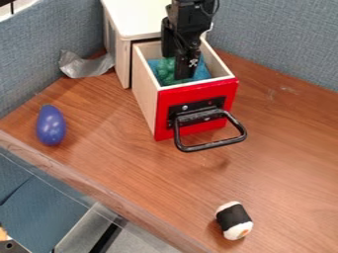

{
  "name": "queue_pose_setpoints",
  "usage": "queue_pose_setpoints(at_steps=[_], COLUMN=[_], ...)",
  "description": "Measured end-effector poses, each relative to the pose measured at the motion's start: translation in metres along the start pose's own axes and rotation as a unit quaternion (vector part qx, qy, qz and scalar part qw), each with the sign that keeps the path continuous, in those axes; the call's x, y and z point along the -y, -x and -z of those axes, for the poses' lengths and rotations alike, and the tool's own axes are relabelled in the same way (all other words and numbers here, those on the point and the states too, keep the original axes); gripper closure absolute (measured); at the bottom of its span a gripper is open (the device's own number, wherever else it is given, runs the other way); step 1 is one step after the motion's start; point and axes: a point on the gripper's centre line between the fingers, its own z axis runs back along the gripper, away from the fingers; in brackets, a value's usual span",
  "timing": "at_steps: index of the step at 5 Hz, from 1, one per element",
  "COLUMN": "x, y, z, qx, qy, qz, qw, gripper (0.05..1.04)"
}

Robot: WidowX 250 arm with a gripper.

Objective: Move the green object to the lower middle of the table

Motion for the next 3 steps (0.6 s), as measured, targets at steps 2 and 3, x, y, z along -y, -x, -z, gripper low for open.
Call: queue_pose_setpoints(at_steps=[2, 3], x=[0.0005, -0.0032], y=[-0.0054, -0.0103], z=[0.0150, 0.0165], qx=[-0.002, 0.012], qy=[0.010, 0.013], qz=[0.005, 0.013], qw=[0.9999, 0.9998], gripper=[0.133, 0.416])
